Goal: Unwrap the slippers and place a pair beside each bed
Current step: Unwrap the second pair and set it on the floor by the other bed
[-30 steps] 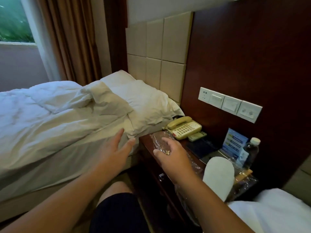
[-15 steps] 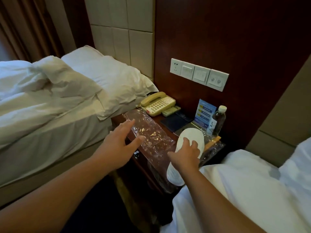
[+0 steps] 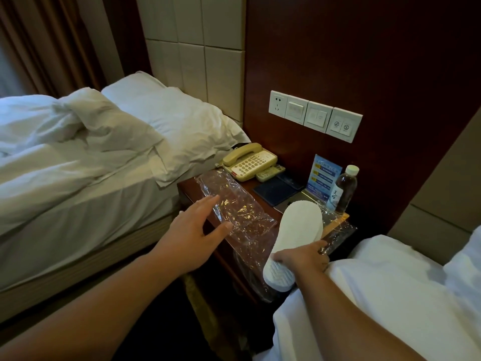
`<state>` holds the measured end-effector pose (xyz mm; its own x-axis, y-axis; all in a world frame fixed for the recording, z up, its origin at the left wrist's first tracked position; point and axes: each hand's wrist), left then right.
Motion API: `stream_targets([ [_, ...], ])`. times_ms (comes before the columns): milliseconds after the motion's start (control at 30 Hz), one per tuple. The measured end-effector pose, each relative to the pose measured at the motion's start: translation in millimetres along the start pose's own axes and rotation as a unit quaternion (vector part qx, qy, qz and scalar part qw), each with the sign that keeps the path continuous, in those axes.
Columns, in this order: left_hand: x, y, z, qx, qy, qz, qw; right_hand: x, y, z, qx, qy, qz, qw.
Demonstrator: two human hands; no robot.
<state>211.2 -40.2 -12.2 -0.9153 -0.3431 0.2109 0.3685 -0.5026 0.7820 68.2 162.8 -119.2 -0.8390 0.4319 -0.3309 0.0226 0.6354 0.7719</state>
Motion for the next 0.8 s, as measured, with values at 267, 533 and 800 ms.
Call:
stream_targets([
  [267,-1.3,12.8,-9.8,-0.013,0.01,0.022,1.0,-9.2,-3.0,-9.8,0.229,0.038,-0.035,0.972],
  [533,8.9,43.5,-6.4,-0.098,0.038,0.049,0.993,-92.9,17.3,-84.6,0.363,0.221,-0.069,0.903],
  [800,18.6,94.7,-4.8,-0.297,0.075,0.112,0.945,-196.0,27.0,-136.0,0.448,0.376,-0.209,0.783],
])
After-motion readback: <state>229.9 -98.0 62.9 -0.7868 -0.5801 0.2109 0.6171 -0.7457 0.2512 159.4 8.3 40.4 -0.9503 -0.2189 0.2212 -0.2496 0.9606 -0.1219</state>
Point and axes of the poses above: each hand's wrist, its own x-axis towards the middle knuckle, its own y-axis out of the back of the hand, z = x × y, and after that the axes turned 8 degrees about z, right-handed
